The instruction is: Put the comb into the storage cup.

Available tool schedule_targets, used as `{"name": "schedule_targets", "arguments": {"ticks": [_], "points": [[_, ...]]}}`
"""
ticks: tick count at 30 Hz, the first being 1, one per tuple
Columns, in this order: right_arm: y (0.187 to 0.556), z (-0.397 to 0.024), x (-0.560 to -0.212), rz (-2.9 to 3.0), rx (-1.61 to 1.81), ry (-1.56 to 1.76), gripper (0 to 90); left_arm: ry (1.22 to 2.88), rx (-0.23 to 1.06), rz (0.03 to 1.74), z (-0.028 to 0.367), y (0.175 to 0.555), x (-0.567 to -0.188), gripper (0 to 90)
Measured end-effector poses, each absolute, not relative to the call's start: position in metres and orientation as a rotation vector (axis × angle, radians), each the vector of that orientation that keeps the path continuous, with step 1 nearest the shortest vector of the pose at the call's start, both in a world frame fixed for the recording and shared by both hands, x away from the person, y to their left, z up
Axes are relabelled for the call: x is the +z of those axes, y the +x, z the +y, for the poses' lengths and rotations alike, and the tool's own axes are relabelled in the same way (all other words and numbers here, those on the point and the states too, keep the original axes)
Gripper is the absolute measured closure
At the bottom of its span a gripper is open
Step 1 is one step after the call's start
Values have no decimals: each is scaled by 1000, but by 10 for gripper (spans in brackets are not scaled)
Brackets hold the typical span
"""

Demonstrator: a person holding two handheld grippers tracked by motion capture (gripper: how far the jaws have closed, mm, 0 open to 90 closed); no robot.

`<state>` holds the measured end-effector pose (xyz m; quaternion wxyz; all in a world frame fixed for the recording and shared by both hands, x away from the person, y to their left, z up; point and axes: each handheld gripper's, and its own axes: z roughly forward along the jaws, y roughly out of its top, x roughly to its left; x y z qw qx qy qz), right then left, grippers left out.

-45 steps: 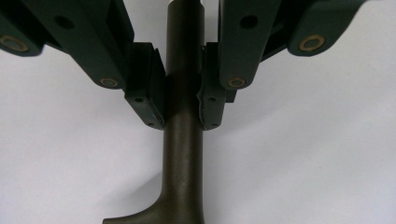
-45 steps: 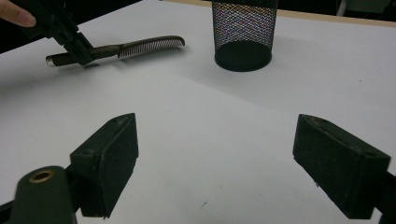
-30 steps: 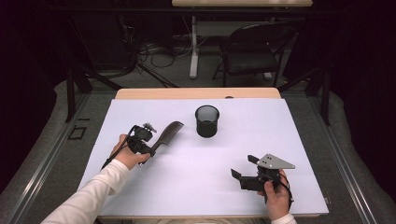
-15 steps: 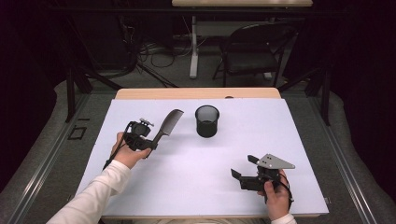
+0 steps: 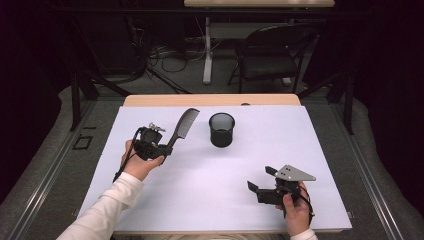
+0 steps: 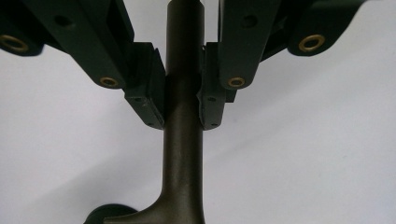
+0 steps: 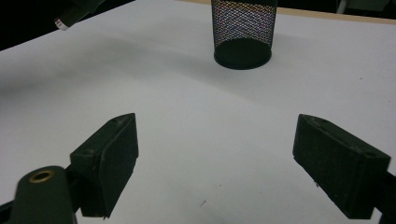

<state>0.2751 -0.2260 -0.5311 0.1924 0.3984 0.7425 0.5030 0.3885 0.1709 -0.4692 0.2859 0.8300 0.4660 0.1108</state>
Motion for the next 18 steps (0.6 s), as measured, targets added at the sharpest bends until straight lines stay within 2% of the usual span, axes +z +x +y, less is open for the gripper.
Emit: {"name": "schedule_targets", "arguments": {"ticks": [18], "points": [[275,-225,-532,2090,1408,1114,140,2110,312,1164,152,383,-458,726]]}}
